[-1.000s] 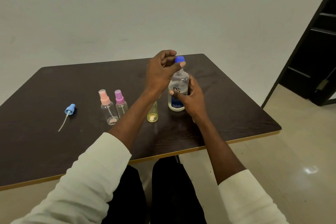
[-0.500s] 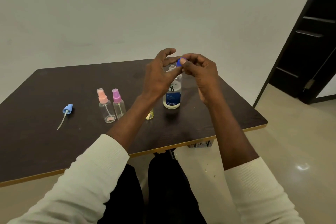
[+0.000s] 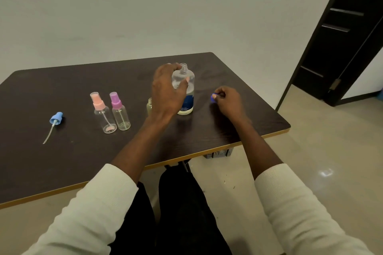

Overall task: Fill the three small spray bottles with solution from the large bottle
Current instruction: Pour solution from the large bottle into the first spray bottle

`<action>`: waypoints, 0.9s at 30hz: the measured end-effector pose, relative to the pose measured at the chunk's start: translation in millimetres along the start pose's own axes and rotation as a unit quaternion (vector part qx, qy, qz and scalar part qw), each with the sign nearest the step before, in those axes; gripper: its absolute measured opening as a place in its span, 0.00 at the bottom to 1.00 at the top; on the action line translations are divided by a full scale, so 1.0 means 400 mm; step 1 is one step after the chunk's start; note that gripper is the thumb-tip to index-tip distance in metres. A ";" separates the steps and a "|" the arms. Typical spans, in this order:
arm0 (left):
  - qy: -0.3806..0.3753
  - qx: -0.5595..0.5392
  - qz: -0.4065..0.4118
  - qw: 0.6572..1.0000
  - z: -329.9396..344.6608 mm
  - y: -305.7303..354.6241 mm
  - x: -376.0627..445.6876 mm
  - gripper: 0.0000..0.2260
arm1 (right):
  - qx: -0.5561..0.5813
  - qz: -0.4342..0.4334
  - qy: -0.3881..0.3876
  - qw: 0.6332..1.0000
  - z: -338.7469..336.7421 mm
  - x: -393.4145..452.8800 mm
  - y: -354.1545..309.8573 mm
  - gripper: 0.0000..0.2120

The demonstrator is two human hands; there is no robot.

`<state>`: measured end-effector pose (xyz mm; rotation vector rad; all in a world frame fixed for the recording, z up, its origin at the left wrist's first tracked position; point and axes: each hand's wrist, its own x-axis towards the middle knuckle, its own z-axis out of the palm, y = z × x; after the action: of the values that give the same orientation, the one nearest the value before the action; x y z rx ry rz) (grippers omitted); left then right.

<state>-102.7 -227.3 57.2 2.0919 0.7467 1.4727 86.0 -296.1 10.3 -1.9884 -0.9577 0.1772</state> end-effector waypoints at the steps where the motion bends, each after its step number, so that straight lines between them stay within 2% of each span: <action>1: -0.004 0.008 0.005 1.000 0.002 -0.002 -0.005 0.15 | -0.013 0.005 -0.001 1.000 0.003 -0.002 0.006 0.05; 8: 0.003 0.016 -0.020 1.000 -0.003 -0.004 -0.020 0.16 | -0.034 0.013 0.028 0.999 0.008 -0.004 0.024 0.08; 11: 0.030 -0.003 -0.008 0.999 -0.020 -0.001 -0.028 0.15 | 0.025 0.012 0.069 0.997 0.010 -0.020 0.003 0.16; 14: 0.072 -0.027 0.020 0.997 -0.043 0.006 -0.041 0.16 | 0.118 -0.033 0.109 0.986 0.015 -0.041 -0.056 0.21; 16: 0.090 -0.040 0.036 0.995 -0.063 0.008 -0.054 0.18 | 0.167 -0.075 0.093 0.979 0.018 -0.057 -0.109 0.22; 20: 0.085 -0.043 0.013 0.995 -0.106 -0.021 -0.105 0.23 | 0.212 -0.114 -0.017 0.970 0.036 -0.072 -0.182 0.33; 23: 0.036 -0.035 -0.049 0.998 -0.131 -0.059 -0.146 0.29 | 0.215 -0.106 -0.054 0.969 0.066 -0.064 -0.201 0.39; 27: -0.035 -0.020 -0.126 0.991 -0.146 -0.094 -0.166 0.36 | 0.207 -0.085 -0.053 0.973 0.106 -0.061 -0.205 0.41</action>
<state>-182.3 -240.1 4.9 1.9286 0.9097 1.2617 3.8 -259.8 43.2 -1.5217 -1.0568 0.3601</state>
